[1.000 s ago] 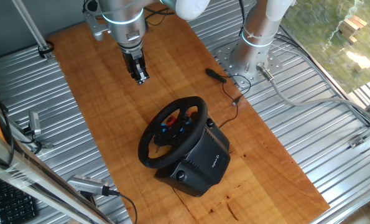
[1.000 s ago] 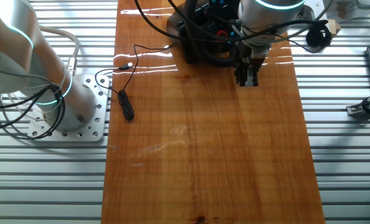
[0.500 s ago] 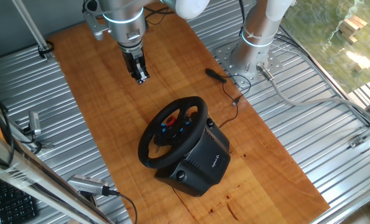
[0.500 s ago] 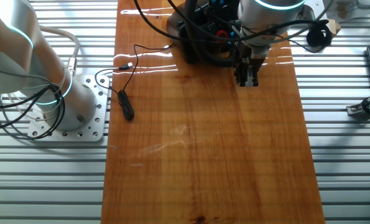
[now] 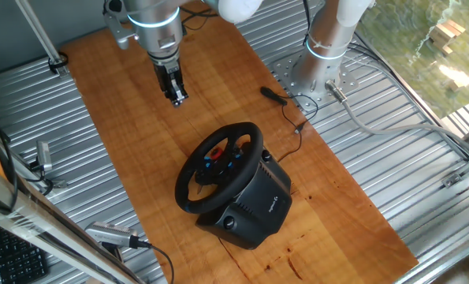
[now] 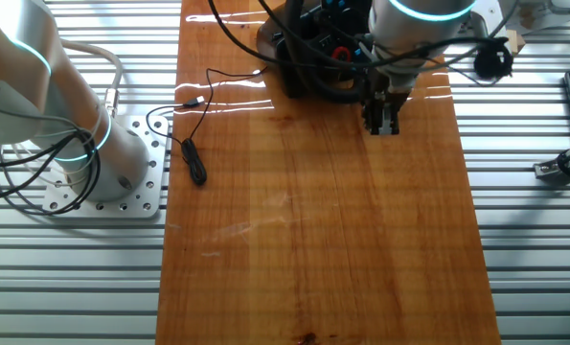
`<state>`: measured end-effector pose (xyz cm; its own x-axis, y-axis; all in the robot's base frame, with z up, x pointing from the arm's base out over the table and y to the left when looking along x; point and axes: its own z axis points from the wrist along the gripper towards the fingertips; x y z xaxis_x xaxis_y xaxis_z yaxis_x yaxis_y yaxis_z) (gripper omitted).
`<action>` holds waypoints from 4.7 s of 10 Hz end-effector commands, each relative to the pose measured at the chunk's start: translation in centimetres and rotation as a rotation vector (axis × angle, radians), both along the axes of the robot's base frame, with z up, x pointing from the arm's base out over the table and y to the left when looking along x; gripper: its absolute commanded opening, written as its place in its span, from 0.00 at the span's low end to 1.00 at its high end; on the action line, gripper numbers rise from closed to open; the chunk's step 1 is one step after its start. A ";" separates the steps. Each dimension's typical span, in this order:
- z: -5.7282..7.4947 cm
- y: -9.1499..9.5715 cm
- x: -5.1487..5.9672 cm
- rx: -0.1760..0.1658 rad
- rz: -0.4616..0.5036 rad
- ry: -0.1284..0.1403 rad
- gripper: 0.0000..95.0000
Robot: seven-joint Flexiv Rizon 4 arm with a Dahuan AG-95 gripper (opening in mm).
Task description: Rotate the steering wheel 90 degrees counterclockwise
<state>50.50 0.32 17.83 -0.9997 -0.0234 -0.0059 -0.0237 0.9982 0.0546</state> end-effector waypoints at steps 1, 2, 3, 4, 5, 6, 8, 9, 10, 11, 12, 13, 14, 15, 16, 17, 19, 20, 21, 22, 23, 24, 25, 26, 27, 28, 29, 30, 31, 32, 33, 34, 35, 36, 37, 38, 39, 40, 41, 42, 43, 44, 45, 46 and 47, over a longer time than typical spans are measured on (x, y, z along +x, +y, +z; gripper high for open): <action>2.5 2.5 2.5 0.062 -0.018 0.015 0.00; 3.4 4.0 3.0 0.090 -0.018 0.016 0.00; 3.9 5.1 3.3 0.108 -0.017 0.017 0.00; 4.4 6.9 3.5 0.135 -0.014 0.016 0.00; 4.7 8.4 3.5 0.153 -0.011 0.015 0.00; 5.1 9.8 3.3 0.161 -0.012 0.014 0.00; 5.4 12.8 2.8 0.168 -0.019 0.016 0.00; 5.3 13.9 2.6 0.172 -0.019 0.015 0.00; 5.3 14.7 2.5 0.175 -0.018 0.015 0.00; 5.4 15.9 2.5 0.177 -0.019 0.017 0.00; 5.7 17.5 2.4 0.180 -0.023 0.020 0.00; 6.1 18.5 2.4 0.183 -0.023 0.023 0.00; 6.7 19.3 2.3 0.195 -0.017 0.024 0.00; 7.3 19.9 2.1 0.221 -0.007 0.022 0.00; 7.7 20.3 2.0 0.244 0.002 0.023 0.00; 8.3 20.9 1.6 0.275 0.026 0.027 0.00; 9.0 22.1 1.1 0.320 0.047 0.042 0.00; 8.9 22.9 1.0 0.328 0.067 0.061 0.00; 8.4 23.7 1.1 0.335 0.074 0.077 0.00; 7.9 24.4 1.1 0.335 0.074 0.084 0.00; 7.7 24.6 1.1 0.334 0.074 0.085 0.00; 7.6 24.8 1.2 0.335 0.073 0.087 0.00; 7.7 24.9 1.1 0.337 0.071 0.091 0.00; 7.6 25.0 1.1 0.338 0.069 0.094 0.00; 7.6 25.0 1.1 0.338 0.069 0.097 0.00; 7.5 25.2 1.1 0.339 0.069 0.102 0.00; 7.1 25.6 1.1 0.339 0.064 0.105 0.00; 7.0 25.9 1.0 0.339 0.062 0.106 0.00; 6.9 26.2 1.0 0.340 0.060 0.107 0.00; 6.9 26.2 1.0 0.340 0.060 0.108 0.00; 6.9 26.2 1.0 0.343 0.058 0.109 0.00; 6.9 26.2 1.0 0.342 0.058 0.109 0.00; 6.9 26.2 1.0 0.342 0.057 0.109 0.00; 6.9 26.2 1.0 0.342 0.057 0.110 0.00; 6.9 26.3 1.0 0.342 0.057 0.110 0.00; 6.9 26.3 1.0 0.342 0.056 0.110 0.00; 6.9 26.3 1.0 0.343 0.056 0.109 0.00; 6.9 26.3 1.0 0.343 0.056 0.107 0.00; 6.9 26.3 1.0 0.342 0.058 0.105 0.00; 6.9 26.3 1.0 0.342 0.056 0.105 0.00; 6.9 26.3 1.0 0.341 0.056 0.105 0.00; 6.9 26.3 1.0 0.342 0.058 0.102 0.00; 7.0 26.3 1.0 0.352 0.062 0.096 0.00; 7.0 26.3 1.0 0.353 0.063 0.096 0.00; 7.0 26.3 1.0 0.352 0.064 0.099 0.00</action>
